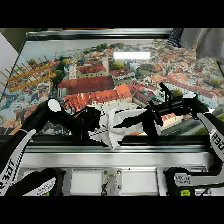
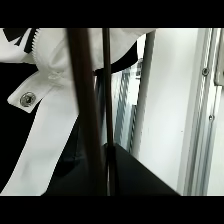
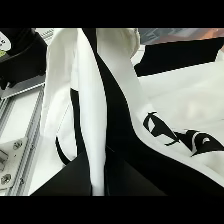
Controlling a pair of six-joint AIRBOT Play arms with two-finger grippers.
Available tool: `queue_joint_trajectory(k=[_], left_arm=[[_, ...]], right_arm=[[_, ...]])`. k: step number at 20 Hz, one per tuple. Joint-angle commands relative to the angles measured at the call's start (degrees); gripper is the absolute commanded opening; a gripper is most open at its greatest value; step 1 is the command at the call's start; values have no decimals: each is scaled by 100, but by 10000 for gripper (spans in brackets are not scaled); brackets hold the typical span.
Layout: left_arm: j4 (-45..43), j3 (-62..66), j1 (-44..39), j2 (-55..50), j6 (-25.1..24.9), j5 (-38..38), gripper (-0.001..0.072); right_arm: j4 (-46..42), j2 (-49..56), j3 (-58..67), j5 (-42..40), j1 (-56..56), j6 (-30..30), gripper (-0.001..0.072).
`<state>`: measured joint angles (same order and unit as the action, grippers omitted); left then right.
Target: Fold the clothes and pants, and hang the long-sleeved shirts on hangers.
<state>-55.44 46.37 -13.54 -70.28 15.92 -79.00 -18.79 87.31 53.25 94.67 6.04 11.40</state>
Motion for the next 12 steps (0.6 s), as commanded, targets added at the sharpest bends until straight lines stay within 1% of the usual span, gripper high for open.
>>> queue_joint_trajectory(k=[1, 12], left_arm=[[0, 4, -4, -2, -9, 15, 14], [-46, 4, -4, 0, -7, -28, 15]], right_arm=[[0, 4, -2, -15, -7, -26, 19], [2, 2, -2, -33, -4, -26, 15]])
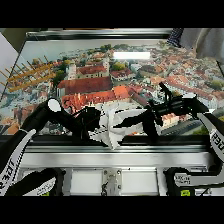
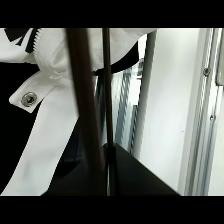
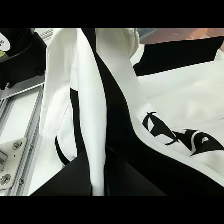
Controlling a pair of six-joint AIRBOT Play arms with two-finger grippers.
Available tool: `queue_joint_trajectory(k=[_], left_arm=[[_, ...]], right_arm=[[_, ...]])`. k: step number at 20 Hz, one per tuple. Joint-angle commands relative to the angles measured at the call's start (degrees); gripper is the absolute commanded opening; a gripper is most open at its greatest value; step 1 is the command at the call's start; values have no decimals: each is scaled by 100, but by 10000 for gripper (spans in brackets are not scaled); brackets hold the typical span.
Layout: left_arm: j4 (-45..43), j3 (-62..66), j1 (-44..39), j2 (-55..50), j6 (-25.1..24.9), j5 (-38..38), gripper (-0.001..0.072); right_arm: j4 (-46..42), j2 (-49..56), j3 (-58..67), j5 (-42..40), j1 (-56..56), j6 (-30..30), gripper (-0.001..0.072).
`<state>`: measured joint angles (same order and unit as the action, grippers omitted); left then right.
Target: Fold the clothes and pants, and hang the long-sleeved shirts on hangers.
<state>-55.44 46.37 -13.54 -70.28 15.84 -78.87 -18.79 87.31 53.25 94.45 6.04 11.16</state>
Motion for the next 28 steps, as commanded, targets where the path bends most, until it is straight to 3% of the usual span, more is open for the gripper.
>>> queue_joint_trajectory(k=[1, 3, 4, 5, 11, 18, 22, 28], left_arm=[[-46, 4, -4, 0, 7, -79, 15], [-46, 4, -4, 0, 7, -179, 28], [-46, 4, -4, 0, 24, -219, 244], [-48, 4, -4, 0, 256, -181, 409], [-52, 4, 20, 61, 1132, -144, 414], [-511, 2, 31, 861, 1829, -17, 414], [-507, 4, 31, 1084, 1906, 118, 414], [-457, 4, 393, 1080, 2500, 341, 417]], right_arm=[[2, 2, -2, -15, -4, -2, 14], [2, 2, -2, -17, -4, -79, 14], [2, 2, -2, -15, -4, -90, 13], [2, 2, 0, -15, -4, -90, 13], [4, 0, 0, -173, -4, -90, 12], [470, -2, 0, -321, -4, -149, 11], [468, -2, 0, -337, -4, -151, 11], [461, -2, 0, -337, -4, -151, 10]])
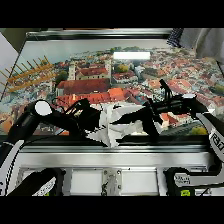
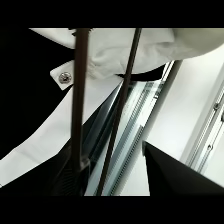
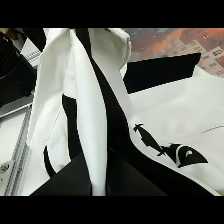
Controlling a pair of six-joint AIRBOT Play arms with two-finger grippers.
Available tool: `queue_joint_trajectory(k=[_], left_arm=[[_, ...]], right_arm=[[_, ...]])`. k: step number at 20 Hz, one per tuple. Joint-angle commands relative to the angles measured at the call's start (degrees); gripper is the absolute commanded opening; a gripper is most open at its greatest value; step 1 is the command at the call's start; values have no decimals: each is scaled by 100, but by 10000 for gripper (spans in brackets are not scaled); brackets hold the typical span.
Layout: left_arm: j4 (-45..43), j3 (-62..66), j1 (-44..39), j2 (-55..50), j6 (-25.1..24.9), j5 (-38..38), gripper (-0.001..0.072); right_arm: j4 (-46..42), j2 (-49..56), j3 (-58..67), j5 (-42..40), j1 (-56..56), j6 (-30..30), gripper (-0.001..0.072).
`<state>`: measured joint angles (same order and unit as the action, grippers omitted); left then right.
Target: Fold the clothes and pants, and hang the long-sleeved shirts on hangers.
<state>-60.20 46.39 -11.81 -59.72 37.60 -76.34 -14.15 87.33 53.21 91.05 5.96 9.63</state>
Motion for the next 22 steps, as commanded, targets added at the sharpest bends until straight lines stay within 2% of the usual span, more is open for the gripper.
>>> queue_joint_trajectory(k=[1, 2, 8, 11, 13, 17, 22], left_arm=[[72, 2, 404, 24, 498, 87, 477], [201, 2, 616, 24, 702, 92, 591], [796, 4, 1864, 28, 929, 153, 588], [833, 280, 2472, 31, 1655, 103, 588], [833, 645, 2691, 33, 1941, -31, 587], [813, 754, 2516, 409, 2697, 280, 586], [730, -372, 1779, 1495, 4323, 1362, 586]], right_arm=[[-13, -4, 4, 4, 2, 2, 10], [-13, -4, 4, 4, 4, 2, 10], [-4, -9, 4, 0, 4, 2, 10], [208, -212, 13, -96, 11, 2, 10], [546, -483, 24, -170, 17, 2, 9], [960, -1086, 28, -520, 42, -125, 9], [1051, -1648, 28, -1196, 144, -409, 9]])
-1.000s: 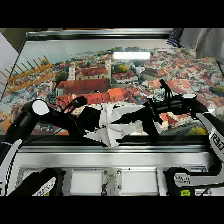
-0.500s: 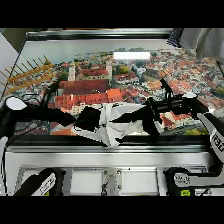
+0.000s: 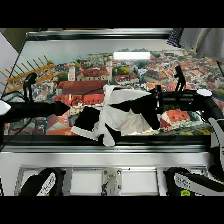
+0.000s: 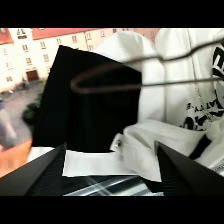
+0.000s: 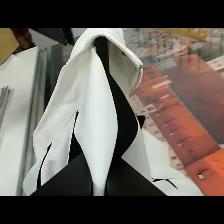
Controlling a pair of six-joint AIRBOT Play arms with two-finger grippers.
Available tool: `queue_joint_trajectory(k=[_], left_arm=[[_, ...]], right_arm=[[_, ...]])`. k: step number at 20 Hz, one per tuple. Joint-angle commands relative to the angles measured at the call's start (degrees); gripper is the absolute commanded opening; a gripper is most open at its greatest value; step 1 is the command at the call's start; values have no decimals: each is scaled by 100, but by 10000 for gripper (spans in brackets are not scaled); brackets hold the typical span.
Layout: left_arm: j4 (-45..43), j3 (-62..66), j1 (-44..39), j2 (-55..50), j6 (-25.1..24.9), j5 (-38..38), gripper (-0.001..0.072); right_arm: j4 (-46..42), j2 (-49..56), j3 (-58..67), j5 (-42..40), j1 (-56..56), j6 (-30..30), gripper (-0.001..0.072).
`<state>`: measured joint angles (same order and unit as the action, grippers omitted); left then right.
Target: Fold the clothes and pants, and hang the long-sleeved shirts on hangers.
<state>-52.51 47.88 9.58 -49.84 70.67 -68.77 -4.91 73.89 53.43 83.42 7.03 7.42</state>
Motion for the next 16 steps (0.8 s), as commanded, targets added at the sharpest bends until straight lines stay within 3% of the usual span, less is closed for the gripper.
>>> queue_joint_trajectory(k=[1, 6, 7, 11, 16], left_arm=[[-39, -815, -588, 649, 1377, 782, 587], [116, -1998, -1517, 557, 3254, 1652, 588], [413, -2127, -1609, 415, 3423, 1768, 588], [2232, -2446, -1685, -264, 3383, 1904, 588], [3018, -2503, -1766, -752, 3156, 2022, 588]], right_arm=[[129, -361, 7, -483, 37, -186, 9], [127, -409, 4, -501, 31, -188, 9], [127, -409, 4, -501, 31, -188, 9], [127, -409, 4, -496, 28, -188, 10], [127, -409, 4, -496, 28, -186, 10]])
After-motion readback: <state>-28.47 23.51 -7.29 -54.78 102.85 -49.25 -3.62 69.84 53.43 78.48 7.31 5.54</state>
